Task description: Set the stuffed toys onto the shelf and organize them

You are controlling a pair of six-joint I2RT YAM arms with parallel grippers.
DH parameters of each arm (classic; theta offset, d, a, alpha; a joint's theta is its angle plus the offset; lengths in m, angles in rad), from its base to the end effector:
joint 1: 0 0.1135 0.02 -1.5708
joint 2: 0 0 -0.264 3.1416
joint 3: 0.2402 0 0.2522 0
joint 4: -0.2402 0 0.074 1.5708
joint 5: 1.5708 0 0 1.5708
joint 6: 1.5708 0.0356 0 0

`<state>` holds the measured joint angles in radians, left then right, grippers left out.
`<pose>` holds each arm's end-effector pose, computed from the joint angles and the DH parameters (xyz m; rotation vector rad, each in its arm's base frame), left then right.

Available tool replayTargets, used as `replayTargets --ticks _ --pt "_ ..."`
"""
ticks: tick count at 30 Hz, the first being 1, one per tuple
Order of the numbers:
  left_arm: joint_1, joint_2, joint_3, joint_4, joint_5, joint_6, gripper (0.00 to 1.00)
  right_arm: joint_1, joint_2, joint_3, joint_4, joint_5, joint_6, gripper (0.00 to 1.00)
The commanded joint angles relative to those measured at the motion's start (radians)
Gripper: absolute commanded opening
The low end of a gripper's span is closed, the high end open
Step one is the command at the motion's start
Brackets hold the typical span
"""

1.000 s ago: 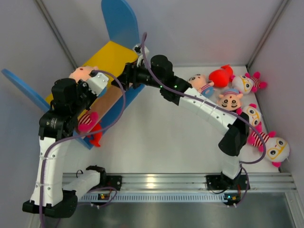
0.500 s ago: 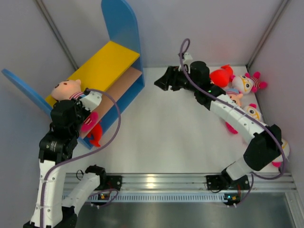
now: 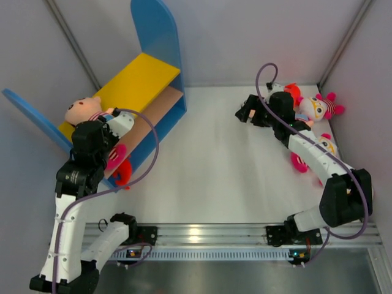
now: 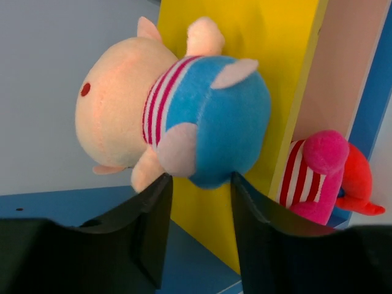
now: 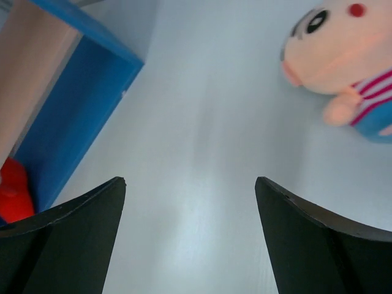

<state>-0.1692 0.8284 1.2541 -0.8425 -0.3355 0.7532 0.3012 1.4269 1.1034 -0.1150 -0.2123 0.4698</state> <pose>0.1382 -0.0117 0.4203 0.6998 1.9087 0.7063 0.3148 0.1056 0.3076 0.0346 2.0696 0.6974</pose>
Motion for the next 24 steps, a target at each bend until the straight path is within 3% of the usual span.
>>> replayTargets --ticks 1,4,11,18,22,24 --pt "0.004 -0.032 0.011 0.052 -0.053 0.006 0.53 -0.071 -0.022 -0.013 -0.003 0.131 0.015 0.88" --pt "0.004 -0.043 0.001 0.052 -0.065 0.023 0.77 -0.125 0.032 0.001 -0.015 0.206 0.013 0.88" --pt "0.004 -0.054 0.028 -0.018 -0.030 -0.002 0.99 -0.223 0.171 0.050 0.018 0.280 0.125 0.89" --pt "0.004 -0.057 0.111 -0.101 0.030 -0.029 0.99 -0.257 0.381 0.156 0.078 0.151 0.217 0.85" --pt "0.004 -0.045 0.123 -0.101 -0.010 -0.029 0.99 -0.255 0.444 0.159 0.106 0.180 0.300 0.82" --pt "0.004 -0.044 0.131 -0.101 -0.011 -0.029 0.99 -0.255 0.460 0.151 0.144 0.197 0.328 0.72"
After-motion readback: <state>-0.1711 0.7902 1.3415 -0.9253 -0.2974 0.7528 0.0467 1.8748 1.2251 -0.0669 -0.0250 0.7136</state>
